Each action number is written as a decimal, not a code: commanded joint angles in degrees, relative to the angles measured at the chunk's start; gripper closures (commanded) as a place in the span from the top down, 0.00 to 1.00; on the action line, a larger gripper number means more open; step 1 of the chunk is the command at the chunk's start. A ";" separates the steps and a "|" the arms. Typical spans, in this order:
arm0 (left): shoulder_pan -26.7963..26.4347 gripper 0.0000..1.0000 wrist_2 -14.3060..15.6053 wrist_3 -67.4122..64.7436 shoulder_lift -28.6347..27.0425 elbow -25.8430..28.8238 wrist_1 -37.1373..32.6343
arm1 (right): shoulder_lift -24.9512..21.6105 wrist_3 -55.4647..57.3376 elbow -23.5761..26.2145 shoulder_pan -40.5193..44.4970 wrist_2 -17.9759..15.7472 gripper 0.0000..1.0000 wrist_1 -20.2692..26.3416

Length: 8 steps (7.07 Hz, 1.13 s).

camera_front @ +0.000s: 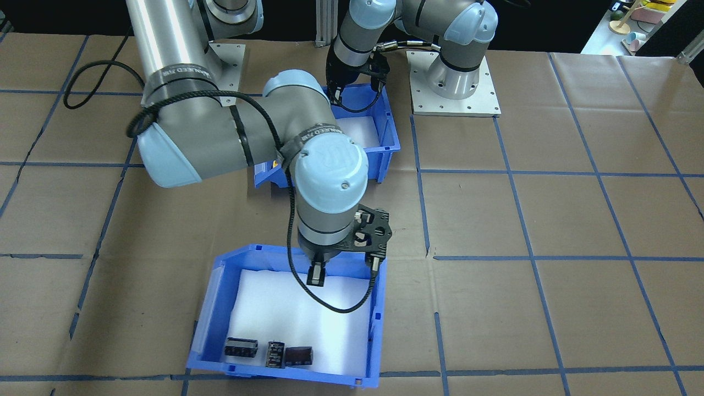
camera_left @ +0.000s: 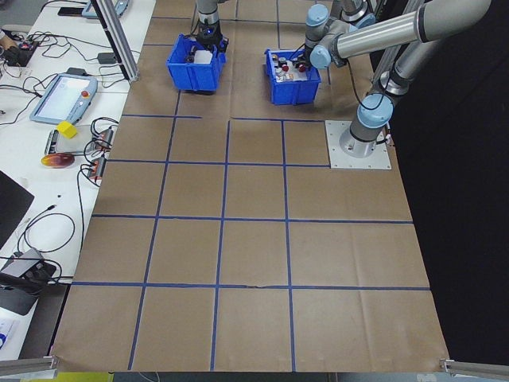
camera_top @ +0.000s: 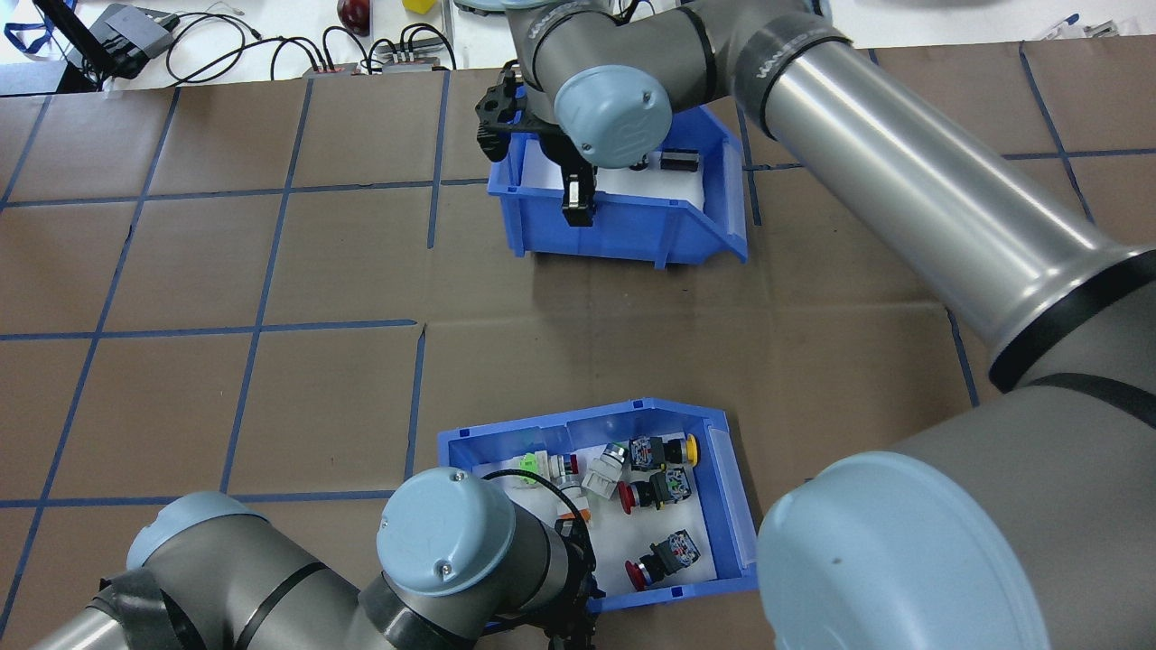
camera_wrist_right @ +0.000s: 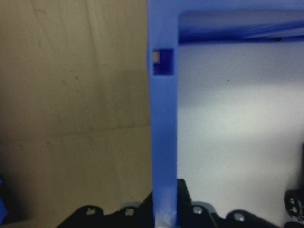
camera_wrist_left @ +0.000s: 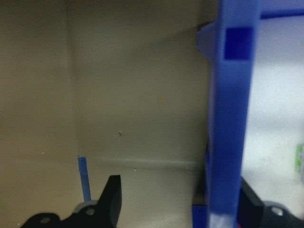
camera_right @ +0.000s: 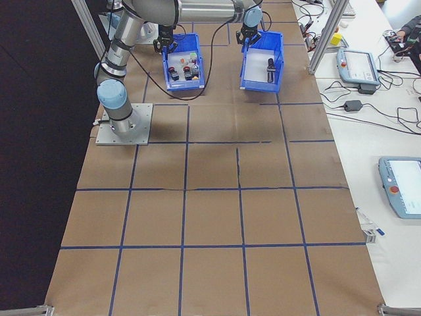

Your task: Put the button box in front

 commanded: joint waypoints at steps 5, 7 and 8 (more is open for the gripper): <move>18.13 0.00 4.94 21.80 0.44 15.54 -14.52 | -13.45 -24.12 12.78 -18.58 -6.25 0.05 1.39; 19.65 0.00 4.50 22.30 -14.53 24.37 -5.25 | -20.12 -29.50 20.34 -22.73 -6.25 0.05 1.12; 19.39 0.00 4.41 22.13 -22.19 30.70 -2.84 | -23.29 -30.04 24.56 -23.70 -6.25 0.05 0.25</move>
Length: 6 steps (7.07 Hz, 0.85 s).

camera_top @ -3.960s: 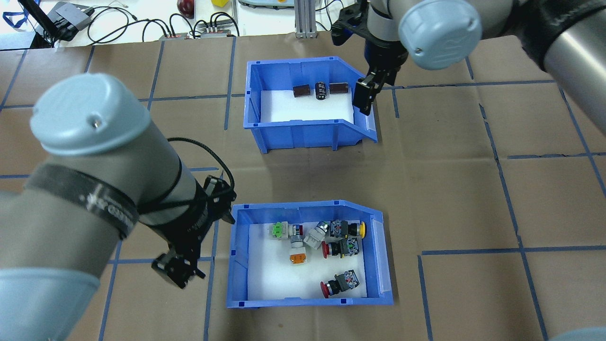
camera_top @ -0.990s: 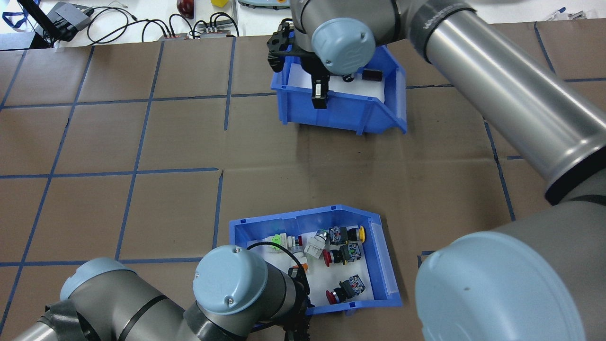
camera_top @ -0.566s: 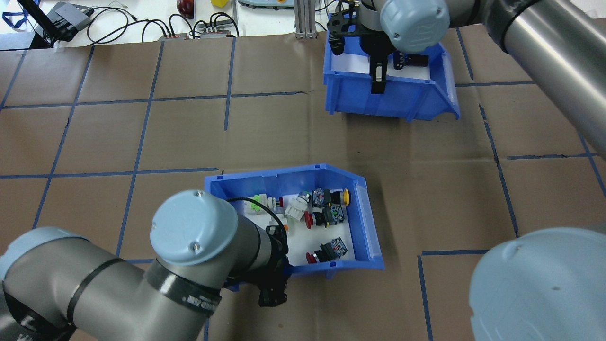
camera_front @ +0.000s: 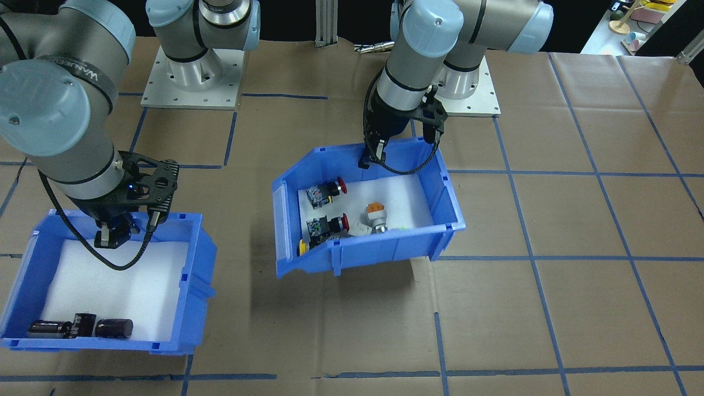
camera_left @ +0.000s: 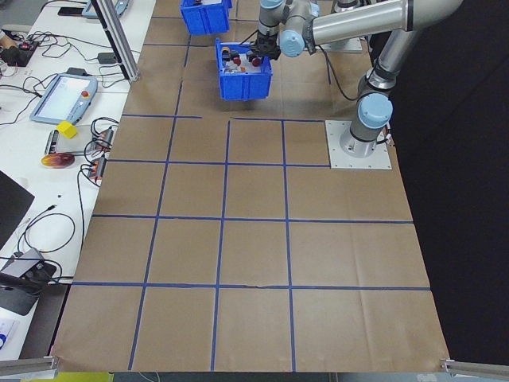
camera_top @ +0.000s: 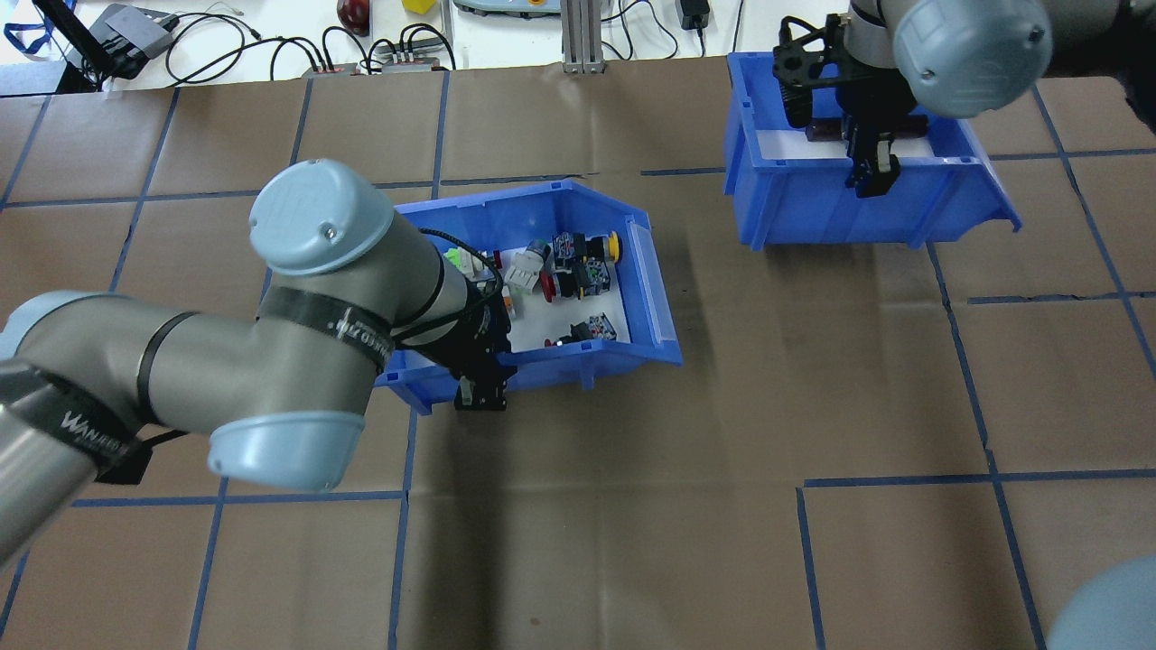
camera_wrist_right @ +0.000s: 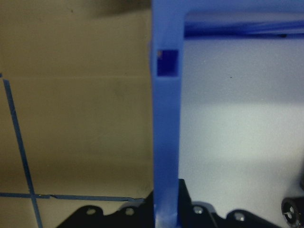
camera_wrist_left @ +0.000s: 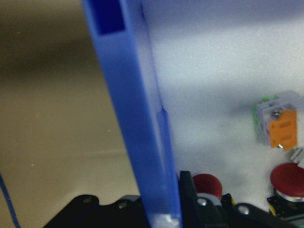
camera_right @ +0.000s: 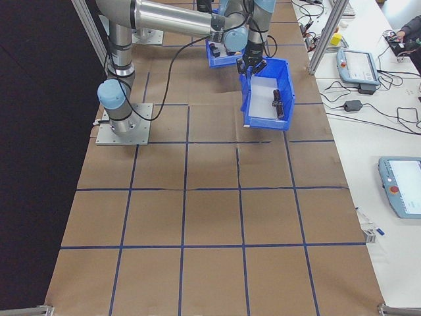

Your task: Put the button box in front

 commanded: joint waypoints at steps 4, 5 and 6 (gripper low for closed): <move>-0.65 0.00 -3.74 0.71 -24.39 22.80 4.69 | -13.88 -1.91 17.72 -5.84 0.21 0.05 -1.85; -0.74 0.08 -3.74 0.79 -25.89 23.95 5.13 | -14.33 -3.56 19.22 -6.89 0.21 0.05 -3.08; -1.26 0.38 -3.56 1.75 -26.77 23.87 5.14 | -14.33 -3.67 20.20 -7.34 0.30 0.05 -3.96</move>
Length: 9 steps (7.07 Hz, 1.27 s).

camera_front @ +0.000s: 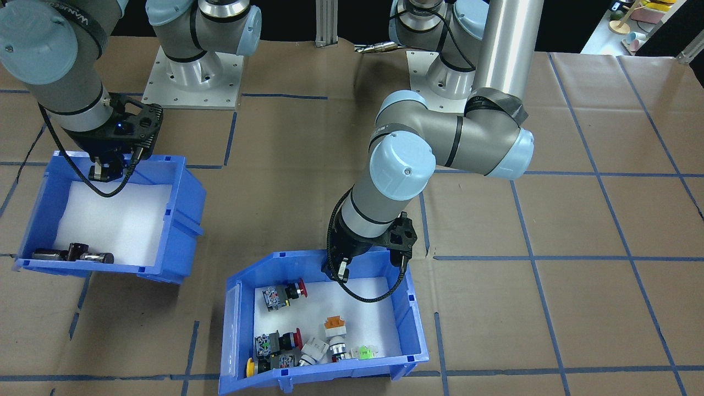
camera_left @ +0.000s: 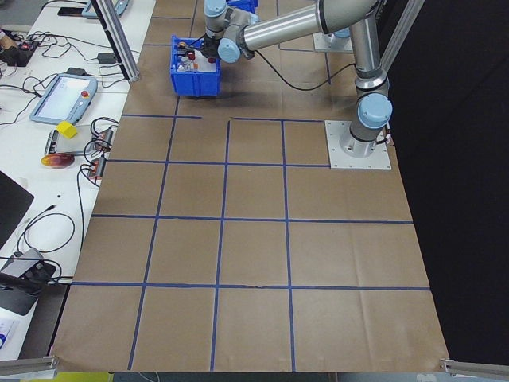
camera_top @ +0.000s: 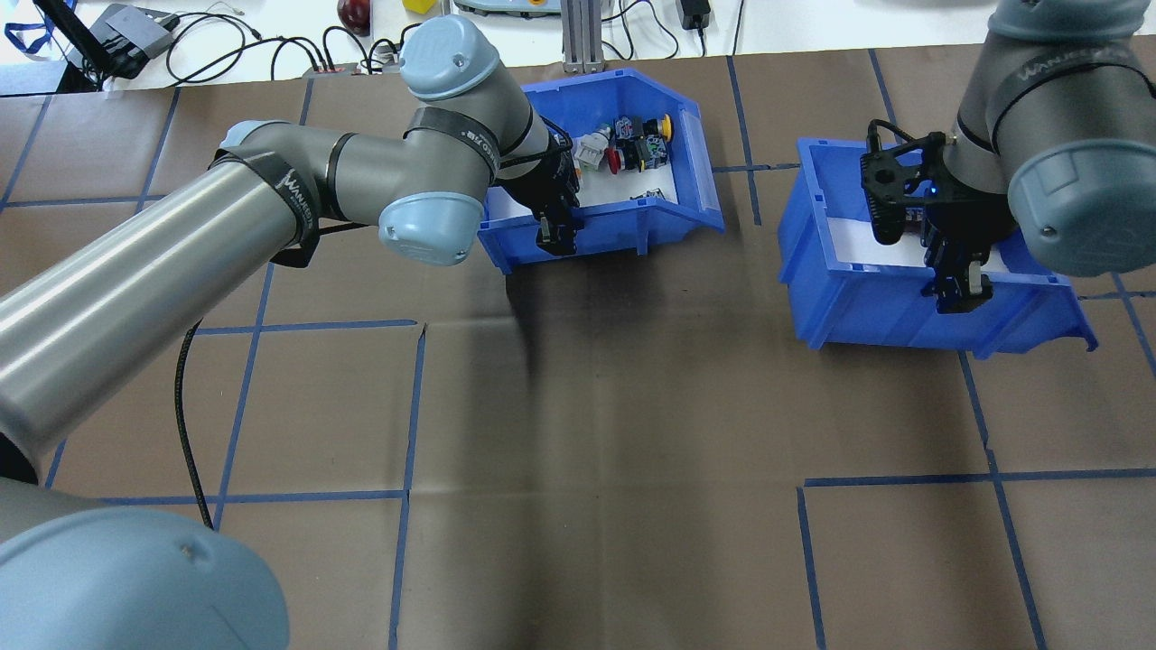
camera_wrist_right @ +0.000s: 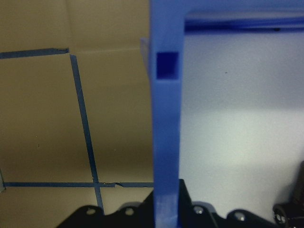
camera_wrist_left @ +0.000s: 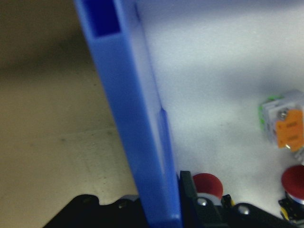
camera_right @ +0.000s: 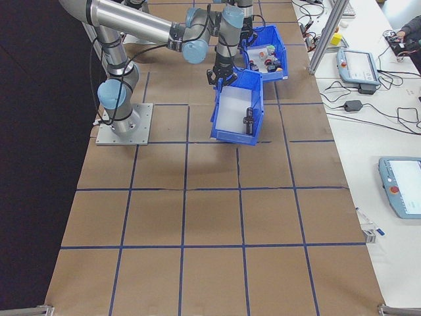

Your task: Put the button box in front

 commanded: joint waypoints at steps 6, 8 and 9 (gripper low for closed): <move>-0.35 0.80 7.76 26.24 11.13 4.83 -17.90 | -4.54 1.06 6.15 -0.57 -0.02 0.06 -1.13; 2.46 0.79 15.87 47.56 15.97 12.04 -35.67 | -8.07 5.62 10.46 0.13 0.69 0.06 -1.04; 3.52 0.80 20.72 55.69 19.30 12.42 -37.92 | -9.39 7.11 12.48 1.79 0.77 0.06 -1.13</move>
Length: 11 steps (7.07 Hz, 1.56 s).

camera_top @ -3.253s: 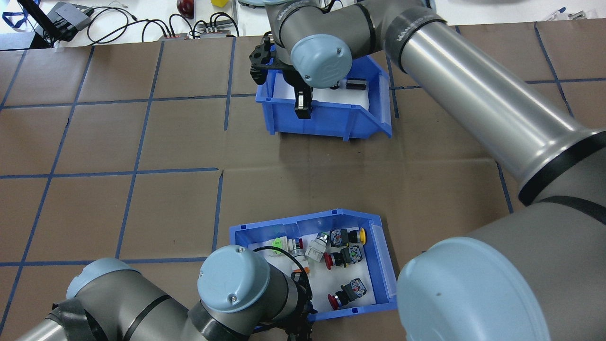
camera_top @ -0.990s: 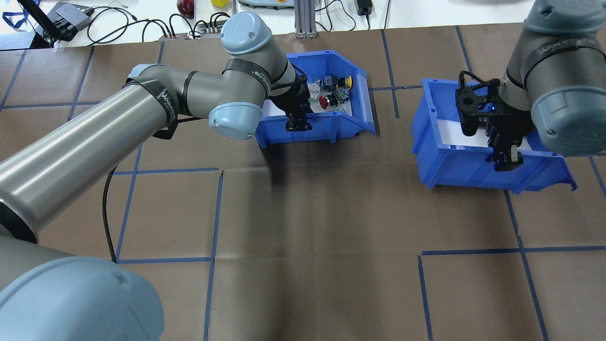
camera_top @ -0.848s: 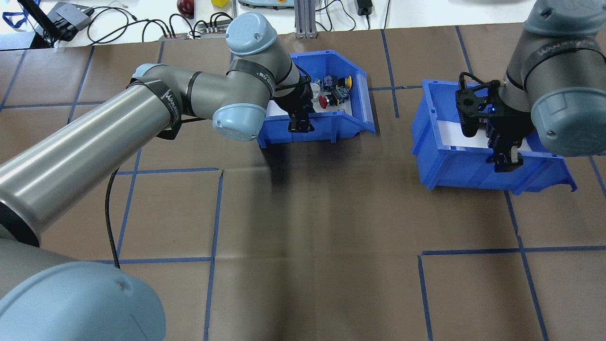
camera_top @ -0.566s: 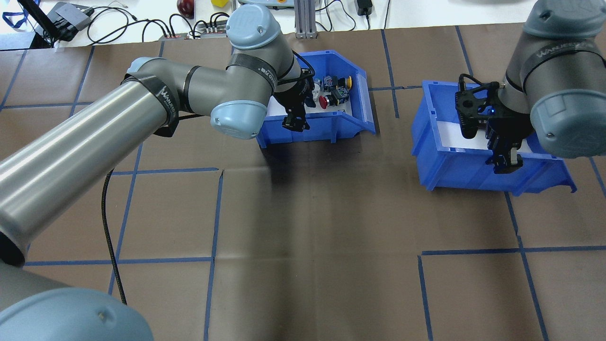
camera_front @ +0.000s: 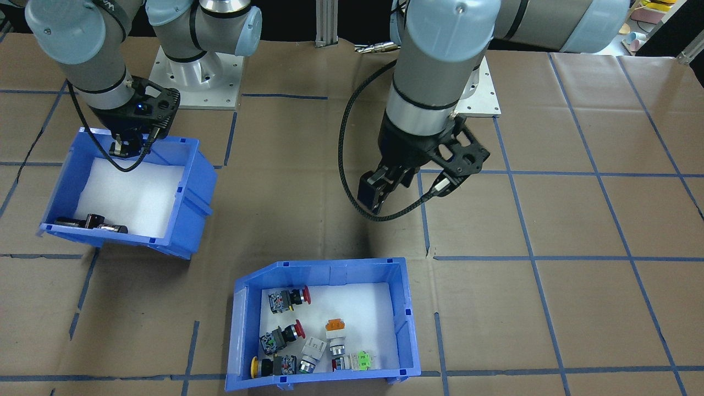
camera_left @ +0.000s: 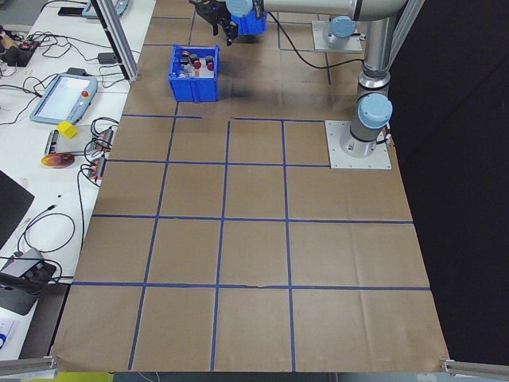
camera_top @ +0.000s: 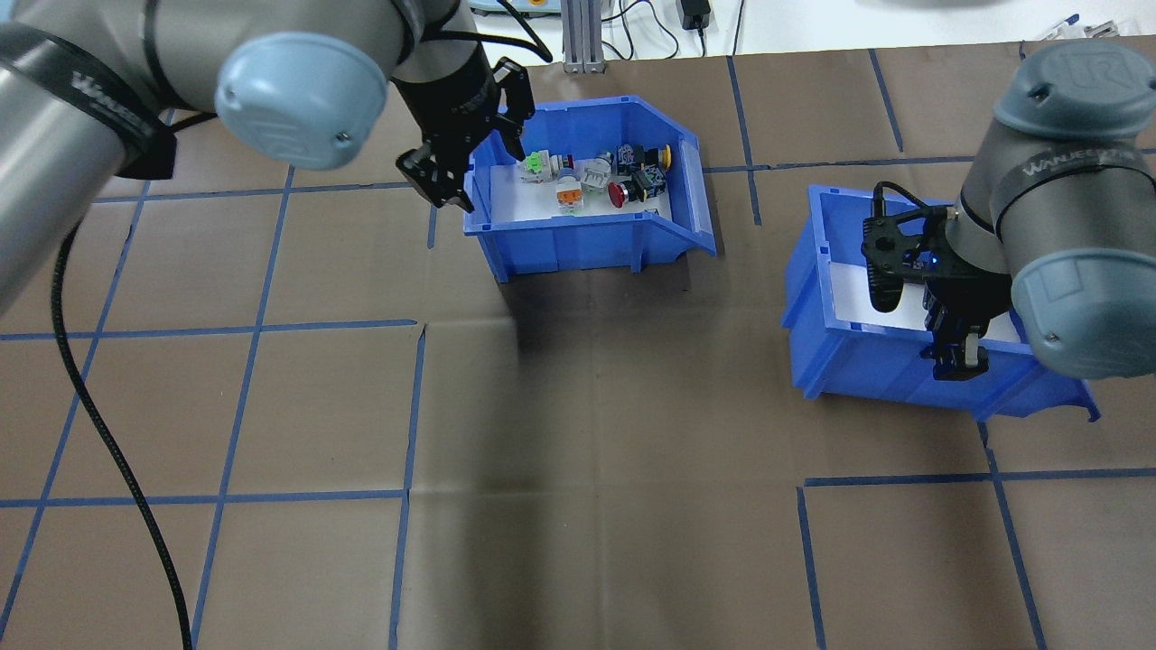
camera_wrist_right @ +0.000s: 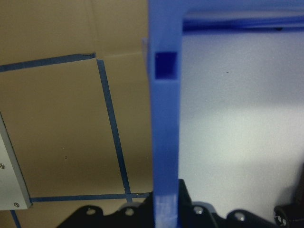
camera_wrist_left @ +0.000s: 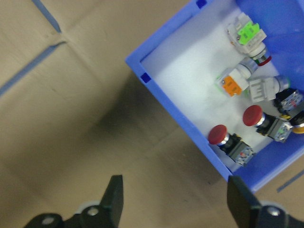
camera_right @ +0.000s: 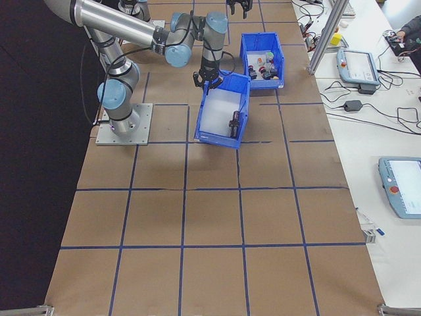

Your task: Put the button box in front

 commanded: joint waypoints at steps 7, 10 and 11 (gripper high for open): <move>10.80 0.99 4.68 57.45 13.72 -3.26 -16.88 | 1.52 34.83 4.29 31.10 0.19 0.07 -8.72; 10.62 0.99 5.12 56.49 13.72 -3.80 -14.68 | 8.04 38.12 3.06 42.03 -0.60 0.07 -16.93; 10.54 0.99 4.77 56.14 13.20 -2.67 -14.59 | 8.31 38.03 3.06 42.23 -0.60 0.07 -16.76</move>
